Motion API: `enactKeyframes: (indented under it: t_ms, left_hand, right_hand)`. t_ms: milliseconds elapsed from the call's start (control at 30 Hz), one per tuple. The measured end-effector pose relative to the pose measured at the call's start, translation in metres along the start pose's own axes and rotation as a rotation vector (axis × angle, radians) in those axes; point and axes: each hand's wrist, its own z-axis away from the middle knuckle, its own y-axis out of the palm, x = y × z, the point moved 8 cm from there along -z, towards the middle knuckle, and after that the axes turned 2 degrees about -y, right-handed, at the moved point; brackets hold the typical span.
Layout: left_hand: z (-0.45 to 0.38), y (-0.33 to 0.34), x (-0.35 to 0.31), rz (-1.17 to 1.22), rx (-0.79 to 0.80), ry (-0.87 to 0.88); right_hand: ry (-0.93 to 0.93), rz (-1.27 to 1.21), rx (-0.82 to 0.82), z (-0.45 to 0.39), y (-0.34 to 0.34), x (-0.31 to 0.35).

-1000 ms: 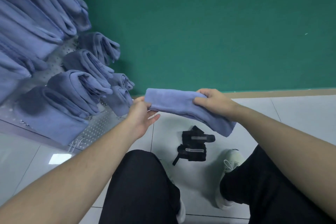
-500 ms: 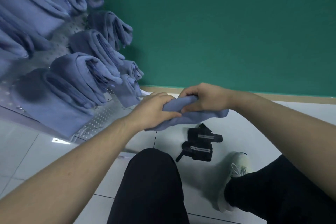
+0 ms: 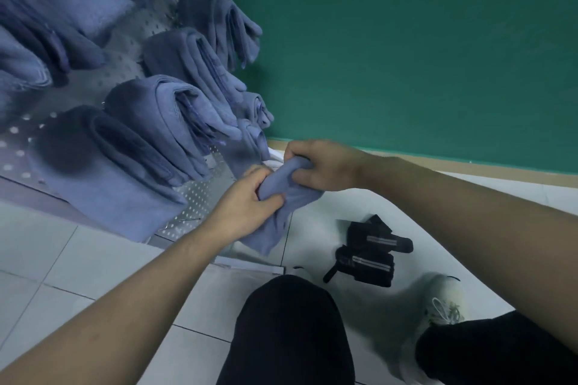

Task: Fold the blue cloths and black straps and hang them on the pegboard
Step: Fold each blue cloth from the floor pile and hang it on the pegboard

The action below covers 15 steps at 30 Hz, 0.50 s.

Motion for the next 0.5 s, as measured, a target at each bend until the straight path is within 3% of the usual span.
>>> enactKeyframes:
  t_ms: [100,167,267,500]
  left_hand:
    - [0.001,-0.019,0.012,-0.091,-0.147,-0.011]
    - [0.002,-0.032,0.027,-0.100,-0.275,-0.111]
    - [0.000,-0.042,0.044,-0.012,-0.389,-0.270]
    - [0.005,-0.051,0.056,0.235,-0.610,-0.467]
  right_hand:
    - [-0.005,-0.187,-0.017,-0.018,0.009,0.005]
    - [-0.010,-0.234,-0.033,-0.033,0.014,0.009]
    - [-0.021,-0.259,-0.066,-0.056,0.021,0.010]
    - [-0.015,-0.194,-0.035,-0.096,0.043,0.020]
